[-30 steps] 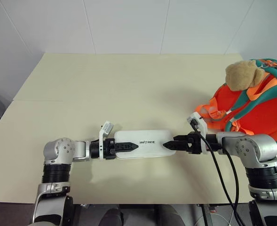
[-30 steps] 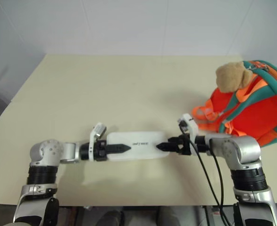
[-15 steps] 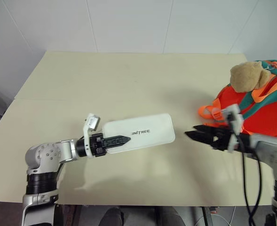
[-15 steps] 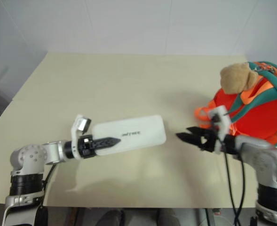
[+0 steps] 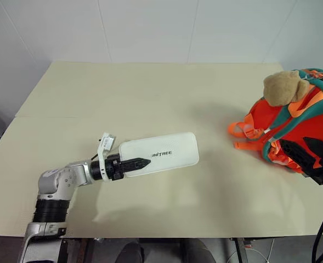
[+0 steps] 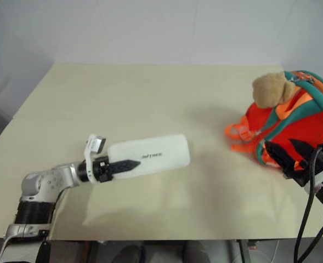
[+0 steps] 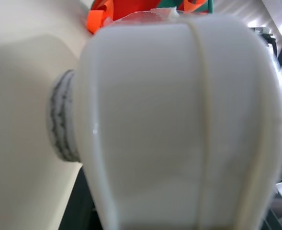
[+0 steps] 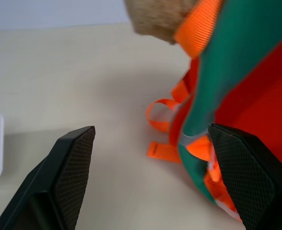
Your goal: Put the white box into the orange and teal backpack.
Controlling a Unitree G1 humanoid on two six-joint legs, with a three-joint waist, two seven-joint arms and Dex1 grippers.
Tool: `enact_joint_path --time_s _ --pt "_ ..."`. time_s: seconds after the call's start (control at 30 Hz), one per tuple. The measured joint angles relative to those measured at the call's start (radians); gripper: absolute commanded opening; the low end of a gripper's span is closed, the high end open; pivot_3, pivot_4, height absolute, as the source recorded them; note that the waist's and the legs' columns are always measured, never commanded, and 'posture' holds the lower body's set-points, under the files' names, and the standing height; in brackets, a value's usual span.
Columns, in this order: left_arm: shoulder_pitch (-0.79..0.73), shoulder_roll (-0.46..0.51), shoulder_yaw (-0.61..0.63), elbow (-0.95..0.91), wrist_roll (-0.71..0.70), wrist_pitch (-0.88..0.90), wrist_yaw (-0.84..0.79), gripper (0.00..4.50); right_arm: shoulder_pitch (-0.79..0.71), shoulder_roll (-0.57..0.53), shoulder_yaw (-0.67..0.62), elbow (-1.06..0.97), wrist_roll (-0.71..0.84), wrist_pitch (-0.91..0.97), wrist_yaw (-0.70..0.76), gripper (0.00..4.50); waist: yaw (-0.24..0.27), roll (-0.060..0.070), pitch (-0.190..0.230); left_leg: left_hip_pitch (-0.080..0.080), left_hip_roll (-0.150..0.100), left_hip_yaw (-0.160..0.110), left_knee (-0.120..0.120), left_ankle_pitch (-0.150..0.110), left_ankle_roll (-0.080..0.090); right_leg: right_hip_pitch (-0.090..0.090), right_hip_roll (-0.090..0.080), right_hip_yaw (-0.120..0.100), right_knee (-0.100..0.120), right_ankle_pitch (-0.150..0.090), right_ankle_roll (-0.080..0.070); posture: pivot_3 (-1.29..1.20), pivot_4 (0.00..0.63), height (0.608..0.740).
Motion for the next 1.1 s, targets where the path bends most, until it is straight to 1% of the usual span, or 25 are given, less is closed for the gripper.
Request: enact_joint_path --time_s 0.1,0.23,0.4,0.6,0.73,0.8,0.87,1.1 --pt "-0.005 0.002 -0.016 0.019 0.004 -0.014 -0.015 1.43 -0.039 0.017 0.082 0.049 -0.053 -0.072 -0.038 4.50 -0.001 0.000 0.000 0.000 0.000 0.000 0.000 0.000 0.000 -0.001 0.000 0.000 0.000 0.000 0.000 0.00 0.150 0.740" --pt "-0.004 0.010 -0.021 0.017 0.006 -0.021 -0.022 1.43 -0.157 0.017 0.255 0.210 -0.181 -0.194 -0.065 4.50 -0.005 0.000 0.000 0.000 0.000 0.000 0.000 0.000 0.000 -0.001 0.000 0.000 0.001 0.000 0.000 0.00 0.150 0.740" --pt "0.045 0.019 0.000 -0.026 0.001 -0.021 -0.012 1.43 -0.288 0.017 0.397 0.412 -0.307 -0.333 -0.064 4.50 -0.008 0.000 0.000 -0.002 0.000 0.000 -0.001 0.000 0.000 -0.002 0.000 0.000 0.001 0.000 0.000 0.00 0.150 0.740" --pt "0.111 0.023 0.060 -0.091 -0.023 -0.017 0.030 1.43 -0.370 0.013 0.493 0.635 -0.457 -0.464 -0.072 4.50 -0.008 0.001 0.000 -0.002 0.000 0.000 -0.001 0.000 0.000 -0.003 0.000 0.000 0.000 0.000 0.000 0.00 0.150 0.740" --pt "0.141 0.023 0.085 -0.119 -0.045 -0.009 0.059 1.43 -0.414 0.007 0.525 0.714 -0.518 -0.517 -0.085 4.50 -0.006 0.001 0.000 -0.002 0.000 0.000 0.000 0.000 0.000 -0.002 0.000 0.000 0.001 0.000 0.000 0.00 0.150 0.740" --pt "0.146 0.022 0.094 -0.129 -0.048 -0.009 0.072 1.43 -0.436 0.027 0.525 0.743 -0.526 -0.556 -0.085 4.13 -0.007 0.001 0.000 -0.001 0.000 0.000 0.000 0.000 0.000 -0.002 0.000 0.000 0.002 0.000 0.000 0.00 0.150 0.740" --pt "0.150 0.018 0.095 -0.142 -0.051 -0.009 0.081 1.43 -0.457 0.052 0.524 0.774 -0.528 -0.595 -0.084 3.61 -0.008 0.001 0.000 -0.001 0.000 0.000 0.000 0.000 0.000 -0.002 0.000 0.000 0.002 0.000 0.000 0.00 0.150 0.740" --pt "0.176 0.019 0.113 -0.149 -0.052 -0.025 0.100 1.43 -0.480 0.072 0.537 0.827 -0.527 -0.665 -0.037 1.29 -0.019 0.001 0.000 -0.002 0.000 0.000 0.000 0.000 0.000 -0.002 0.000 0.000 0.005 0.000 0.000 0.00 0.150 0.740"
